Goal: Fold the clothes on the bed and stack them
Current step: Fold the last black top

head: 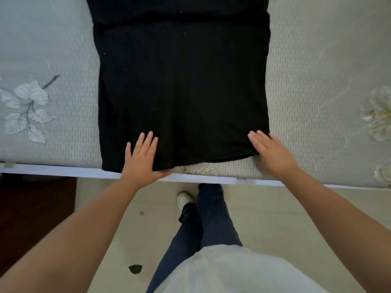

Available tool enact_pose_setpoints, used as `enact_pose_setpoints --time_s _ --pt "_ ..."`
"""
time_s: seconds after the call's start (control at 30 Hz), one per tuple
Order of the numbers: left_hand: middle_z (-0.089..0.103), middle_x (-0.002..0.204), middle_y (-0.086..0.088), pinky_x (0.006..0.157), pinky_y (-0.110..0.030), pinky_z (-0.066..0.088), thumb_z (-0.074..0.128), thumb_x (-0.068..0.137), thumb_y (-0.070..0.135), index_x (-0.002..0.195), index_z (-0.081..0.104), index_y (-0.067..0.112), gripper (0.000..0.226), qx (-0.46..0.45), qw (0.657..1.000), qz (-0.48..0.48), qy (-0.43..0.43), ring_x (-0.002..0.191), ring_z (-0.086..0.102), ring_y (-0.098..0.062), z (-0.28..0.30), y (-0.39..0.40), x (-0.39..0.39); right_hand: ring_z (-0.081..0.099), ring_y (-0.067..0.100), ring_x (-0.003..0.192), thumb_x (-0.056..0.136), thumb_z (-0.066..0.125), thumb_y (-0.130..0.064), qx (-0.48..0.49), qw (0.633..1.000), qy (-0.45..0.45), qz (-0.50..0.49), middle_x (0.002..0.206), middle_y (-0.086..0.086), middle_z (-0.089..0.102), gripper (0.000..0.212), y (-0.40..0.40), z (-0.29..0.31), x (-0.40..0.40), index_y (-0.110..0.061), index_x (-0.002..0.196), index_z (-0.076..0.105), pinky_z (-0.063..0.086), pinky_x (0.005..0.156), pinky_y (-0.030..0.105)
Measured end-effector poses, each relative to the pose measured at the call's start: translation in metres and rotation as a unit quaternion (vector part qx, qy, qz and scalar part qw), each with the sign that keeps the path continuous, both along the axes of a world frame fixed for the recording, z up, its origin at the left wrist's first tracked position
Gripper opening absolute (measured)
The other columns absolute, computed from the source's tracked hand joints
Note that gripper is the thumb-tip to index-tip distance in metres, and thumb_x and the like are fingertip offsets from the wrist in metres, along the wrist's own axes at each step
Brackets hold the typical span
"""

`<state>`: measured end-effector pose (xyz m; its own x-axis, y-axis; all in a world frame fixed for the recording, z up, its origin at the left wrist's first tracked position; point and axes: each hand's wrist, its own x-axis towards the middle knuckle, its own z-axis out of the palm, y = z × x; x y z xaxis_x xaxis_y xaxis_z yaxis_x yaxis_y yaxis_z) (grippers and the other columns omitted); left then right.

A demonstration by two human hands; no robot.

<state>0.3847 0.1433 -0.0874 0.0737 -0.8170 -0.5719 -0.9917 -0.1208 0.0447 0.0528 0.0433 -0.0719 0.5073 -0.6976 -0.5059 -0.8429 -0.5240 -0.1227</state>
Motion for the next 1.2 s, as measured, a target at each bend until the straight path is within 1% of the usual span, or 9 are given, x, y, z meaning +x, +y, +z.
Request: enact_pose_setpoints --time_s 0.1,0.23,0.37,0.57,0.7,0.77,0.83,0.97,1.2 --pt "-0.013 0.154 -0.001 0.111 -0.044 -0.010 0.051 0.074 0.068 0.146 -0.004 0.015 0.105 0.002 0.999 0.031 0.029 0.140 -0.018 -0.019 0.003 0.000 -0.005 0.014 0.029 0.141 0.084 0.034 0.018 -0.052 0.997 -0.023 -0.059 0.151 0.015 0.019 0.065 0.002 0.022 -0.031 -0.004 0.142 0.019 -0.002 0.114 0.037" --pt "-0.008 0.155 -0.002 0.111 -0.044 -0.010 0.053 0.077 0.062 0.146 0.000 0.014 0.100 -0.029 0.999 0.042 0.013 0.141 -0.014 -0.020 0.000 0.004 -0.010 -0.001 0.026 0.143 0.089 0.031 0.010 -0.047 0.996 0.075 -0.024 0.155 0.010 0.002 0.066 0.011 0.031 -0.057 -0.008 0.145 0.003 -0.012 0.112 0.036" --pt "0.012 0.154 -0.008 0.112 -0.045 -0.003 0.064 0.080 0.014 0.144 0.020 0.010 0.078 -0.091 0.993 0.056 0.046 0.142 0.001 -0.024 -0.003 0.007 -0.006 -0.007 0.026 0.142 0.094 0.031 0.000 -0.080 0.994 0.079 0.012 0.155 0.005 -0.007 0.064 0.012 0.015 -0.037 -0.012 0.145 -0.006 -0.014 0.111 0.039" --pt "0.028 0.147 -0.019 0.112 -0.044 0.000 0.062 0.072 -0.011 0.137 0.033 -0.001 0.072 -0.167 0.978 0.116 0.040 0.140 0.014 -0.032 -0.006 0.011 0.001 0.049 0.040 0.119 0.055 0.077 0.012 -0.128 0.991 -0.007 0.047 0.131 0.021 0.051 0.081 0.009 0.003 -0.013 -0.004 0.129 0.046 0.027 0.098 0.050" --pt "0.027 0.146 -0.023 0.112 -0.045 0.004 0.056 0.072 -0.020 0.136 0.033 -0.004 0.071 -0.190 0.965 0.173 0.046 0.139 0.016 -0.035 -0.007 0.012 0.012 0.056 0.047 0.106 0.036 0.077 0.022 -0.150 0.986 -0.045 0.056 0.118 0.027 0.058 0.081 0.002 0.000 -0.006 0.005 0.113 0.060 0.033 0.087 0.054" --pt "0.026 0.147 -0.023 0.113 -0.041 0.003 0.052 0.073 -0.023 0.138 0.030 -0.003 0.071 -0.194 0.962 0.186 0.048 0.139 0.015 -0.034 -0.008 0.012 0.023 0.043 0.045 0.118 0.043 0.072 0.026 -0.132 0.988 -0.054 0.050 0.126 0.026 0.052 0.084 0.003 -0.001 -0.014 0.002 0.122 0.053 0.028 0.096 0.050" --pt "0.025 0.147 -0.022 0.114 -0.037 0.001 0.049 0.073 -0.024 0.138 0.027 -0.003 0.072 -0.184 0.966 0.172 0.056 0.140 0.014 -0.033 -0.007 0.012 0.030 0.010 0.033 0.132 0.065 0.057 0.025 -0.092 0.994 -0.041 0.040 0.145 0.016 0.028 0.084 0.010 0.000 -0.025 -0.009 0.135 0.026 0.003 0.113 0.031" --pt "0.022 0.148 -0.023 0.114 -0.035 0.000 0.046 0.077 -0.022 0.138 0.023 -0.005 0.067 -0.161 0.973 0.142 0.080 0.140 0.013 -0.033 0.000 0.026 0.034 -0.026 0.015 0.128 0.081 0.036 0.016 -0.032 0.999 -0.018 0.023 0.141 -0.004 -0.022 0.080 0.037 0.001 -0.031 -0.019 0.133 -0.014 -0.029 0.100 0.015" --pt "0.007 0.154 -0.012 0.113 -0.031 -0.005 0.038 0.086 -0.011 0.144 0.007 0.004 0.068 -0.032 0.995 0.084 0.050 0.142 0.002 -0.024 0.043 0.119 0.039 -0.012 0.016 0.142 0.086 0.028 0.011 0.059 0.996 0.066 0.028 0.154 0.002 -0.013 0.074 0.118 0.036 -0.030 -0.016 0.144 -0.009 -0.019 0.104 0.021"
